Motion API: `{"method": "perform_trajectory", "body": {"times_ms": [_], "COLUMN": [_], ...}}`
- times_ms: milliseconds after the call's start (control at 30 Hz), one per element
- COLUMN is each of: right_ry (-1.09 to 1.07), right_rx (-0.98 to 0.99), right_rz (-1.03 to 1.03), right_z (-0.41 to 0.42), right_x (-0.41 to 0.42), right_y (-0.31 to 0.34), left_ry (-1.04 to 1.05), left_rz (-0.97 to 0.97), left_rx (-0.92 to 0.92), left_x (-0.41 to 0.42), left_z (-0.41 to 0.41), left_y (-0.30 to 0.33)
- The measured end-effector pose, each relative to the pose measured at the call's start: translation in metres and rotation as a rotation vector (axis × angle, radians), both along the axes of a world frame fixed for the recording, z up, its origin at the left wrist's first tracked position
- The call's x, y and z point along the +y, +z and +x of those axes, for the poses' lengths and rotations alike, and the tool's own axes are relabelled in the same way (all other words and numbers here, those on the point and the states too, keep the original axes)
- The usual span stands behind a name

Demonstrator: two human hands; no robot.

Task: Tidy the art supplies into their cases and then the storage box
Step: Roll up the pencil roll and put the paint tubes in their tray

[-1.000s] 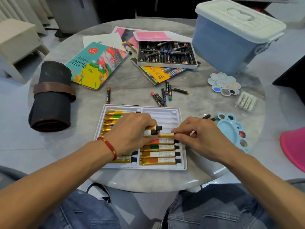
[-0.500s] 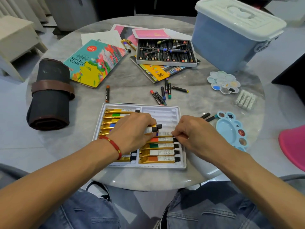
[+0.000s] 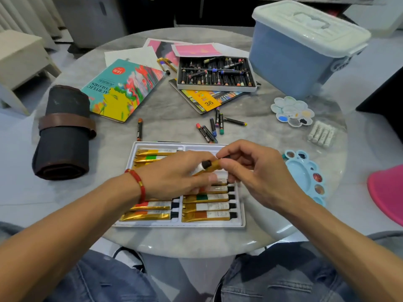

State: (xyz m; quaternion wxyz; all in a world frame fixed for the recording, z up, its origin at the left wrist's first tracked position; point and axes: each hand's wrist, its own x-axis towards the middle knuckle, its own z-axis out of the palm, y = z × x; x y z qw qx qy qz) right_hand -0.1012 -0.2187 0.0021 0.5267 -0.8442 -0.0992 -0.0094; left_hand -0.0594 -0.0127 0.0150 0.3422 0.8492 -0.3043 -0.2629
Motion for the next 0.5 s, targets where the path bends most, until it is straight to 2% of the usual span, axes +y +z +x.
{"method": "perform_trajectory", "body": {"times_ms": [133, 267, 333, 500], "right_ry": [-0.109, -0.109, -0.118, -0.110], "right_rx": [0.111, 0.127, 0.097, -0.078], "right_rz": [0.140, 0.101, 0.021, -0.360], "right_z": [0.007, 0.006, 0.005, 0.000], "right_x": [-0.021, -0.023, -0.022, -0.015], "right_y": [-0.006, -0.012, -0.014, -0.020], "left_ry": [0.165, 0.225, 0.253, 0.216], "left_rz": [0.039, 0.026, 0.066, 0.176], "left_rx": [-0.215, -0.286, -0.367, -0.494], "left_x": [0.017, 0.015, 0.012, 0.012], "left_z": [0.007, 0.004, 0.002, 0.002], "left_y": [-0.008, -0.015, -0.018, -0.026]}}
